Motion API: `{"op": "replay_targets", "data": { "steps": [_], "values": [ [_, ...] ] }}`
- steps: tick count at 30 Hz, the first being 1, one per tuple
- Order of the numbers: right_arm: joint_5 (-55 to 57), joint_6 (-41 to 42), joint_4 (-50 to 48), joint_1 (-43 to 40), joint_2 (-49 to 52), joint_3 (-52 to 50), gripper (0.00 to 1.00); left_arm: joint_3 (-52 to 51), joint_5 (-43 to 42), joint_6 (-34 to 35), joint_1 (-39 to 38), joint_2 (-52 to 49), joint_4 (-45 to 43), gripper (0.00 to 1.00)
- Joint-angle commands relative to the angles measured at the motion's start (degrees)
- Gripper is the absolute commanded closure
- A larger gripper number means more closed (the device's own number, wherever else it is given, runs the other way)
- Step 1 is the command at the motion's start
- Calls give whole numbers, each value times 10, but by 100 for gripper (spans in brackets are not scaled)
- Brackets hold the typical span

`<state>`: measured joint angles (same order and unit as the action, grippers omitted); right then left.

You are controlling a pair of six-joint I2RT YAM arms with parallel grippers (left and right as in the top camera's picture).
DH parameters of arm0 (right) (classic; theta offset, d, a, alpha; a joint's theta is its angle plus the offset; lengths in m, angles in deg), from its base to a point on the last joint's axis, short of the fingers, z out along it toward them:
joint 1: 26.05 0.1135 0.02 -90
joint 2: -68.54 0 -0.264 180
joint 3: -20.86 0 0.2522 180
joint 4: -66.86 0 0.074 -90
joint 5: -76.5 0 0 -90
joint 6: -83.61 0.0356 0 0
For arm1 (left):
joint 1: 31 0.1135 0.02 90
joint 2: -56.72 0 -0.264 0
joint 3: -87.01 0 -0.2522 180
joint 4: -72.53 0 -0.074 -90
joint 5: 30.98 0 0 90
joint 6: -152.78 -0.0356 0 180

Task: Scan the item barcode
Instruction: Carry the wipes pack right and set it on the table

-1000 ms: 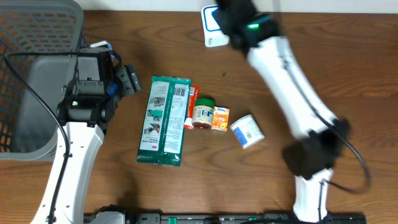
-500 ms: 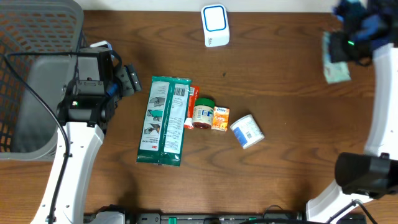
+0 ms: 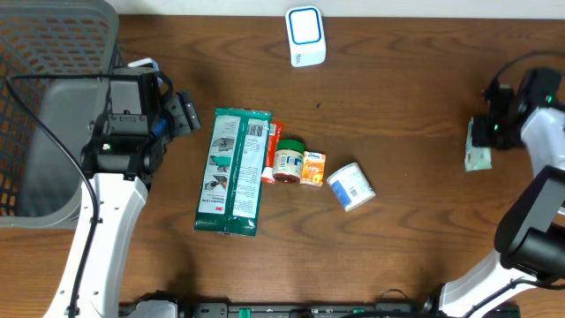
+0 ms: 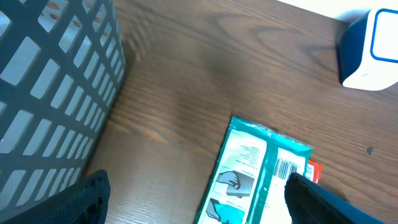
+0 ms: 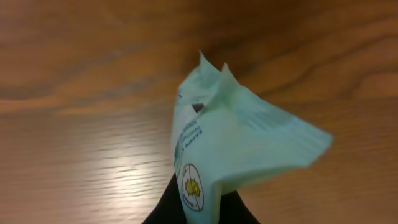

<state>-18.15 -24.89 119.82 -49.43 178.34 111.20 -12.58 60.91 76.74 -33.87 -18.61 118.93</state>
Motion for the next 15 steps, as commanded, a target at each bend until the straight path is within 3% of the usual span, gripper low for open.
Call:
{"op": "replay_targets", "data": {
  "steps": [1,2,3,4,6,7,15],
  "values": [
    [-8,-8,-41,-8,-8,-42,99,-1,7,3,1,4,0,14],
    [-8,-7,-50,-9,-8,-48,93,-1,7,3,1,4,-1,14],
    [-8,-3,-52,-10,-8,-49,69,-1,7,3,1,4,-1,14],
    [-8,-2,-52,-11,-8,-49,56,-1,7,3,1,4,-1,14],
    [-7,-1,-44,-11,-10,-43,5,-1,7,3,1,4,-1,14],
    [-7,-2,-40,-11,-12,-40,1,-1,7,3,1,4,-1,14],
    [72,35,17,-14,-48,22,1,-1,7,3,1,4,-1,14]
  ]
}}
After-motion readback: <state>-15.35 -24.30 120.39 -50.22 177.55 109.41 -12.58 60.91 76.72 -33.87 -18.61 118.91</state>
